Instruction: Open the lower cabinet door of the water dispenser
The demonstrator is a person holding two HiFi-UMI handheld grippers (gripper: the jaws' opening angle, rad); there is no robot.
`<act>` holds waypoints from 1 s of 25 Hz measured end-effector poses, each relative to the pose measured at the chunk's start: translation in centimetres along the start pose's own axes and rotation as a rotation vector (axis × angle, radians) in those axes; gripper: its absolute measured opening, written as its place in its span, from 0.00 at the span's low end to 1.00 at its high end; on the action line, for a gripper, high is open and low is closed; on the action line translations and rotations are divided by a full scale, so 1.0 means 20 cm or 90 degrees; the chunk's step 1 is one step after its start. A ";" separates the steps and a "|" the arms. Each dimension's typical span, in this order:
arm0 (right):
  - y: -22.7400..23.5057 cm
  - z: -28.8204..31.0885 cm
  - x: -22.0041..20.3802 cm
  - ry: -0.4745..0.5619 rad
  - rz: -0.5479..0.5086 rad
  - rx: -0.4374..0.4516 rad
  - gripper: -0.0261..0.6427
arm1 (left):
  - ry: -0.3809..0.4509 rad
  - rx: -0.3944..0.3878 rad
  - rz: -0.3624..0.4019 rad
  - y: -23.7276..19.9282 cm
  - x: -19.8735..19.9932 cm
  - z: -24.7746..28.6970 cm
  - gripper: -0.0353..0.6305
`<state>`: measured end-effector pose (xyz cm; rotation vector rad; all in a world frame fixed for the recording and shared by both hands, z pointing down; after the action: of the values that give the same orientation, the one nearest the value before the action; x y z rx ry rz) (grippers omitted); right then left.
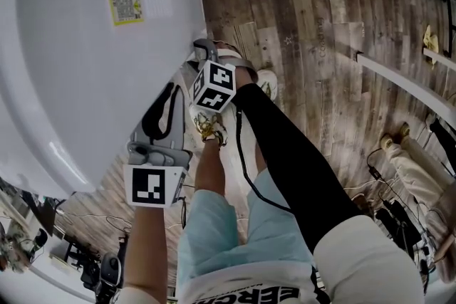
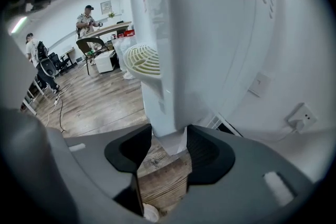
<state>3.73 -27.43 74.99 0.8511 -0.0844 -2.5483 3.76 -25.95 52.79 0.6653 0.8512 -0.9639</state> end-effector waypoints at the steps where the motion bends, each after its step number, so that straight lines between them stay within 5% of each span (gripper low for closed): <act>1: -0.01 0.00 -0.01 0.004 0.009 -0.001 0.33 | 0.002 0.002 0.004 -0.01 0.00 -0.01 0.14; 25: -0.17 -0.02 -0.12 -0.012 0.022 -0.019 0.33 | 0.029 0.034 -0.003 -0.01 -0.04 -0.17 0.14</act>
<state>4.39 -23.35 75.44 0.8068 -0.0662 -2.5196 2.32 -22.95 51.65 0.7333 0.8703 -0.9813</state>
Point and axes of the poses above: the fingertips, and each gripper's own axes: z forward along the fingers, y to its right, x out of its top, the point moved 2 cm from there along -z, backward along the fingers, and after that the axes turned 14 degrees about z, right-handed, at the moved point
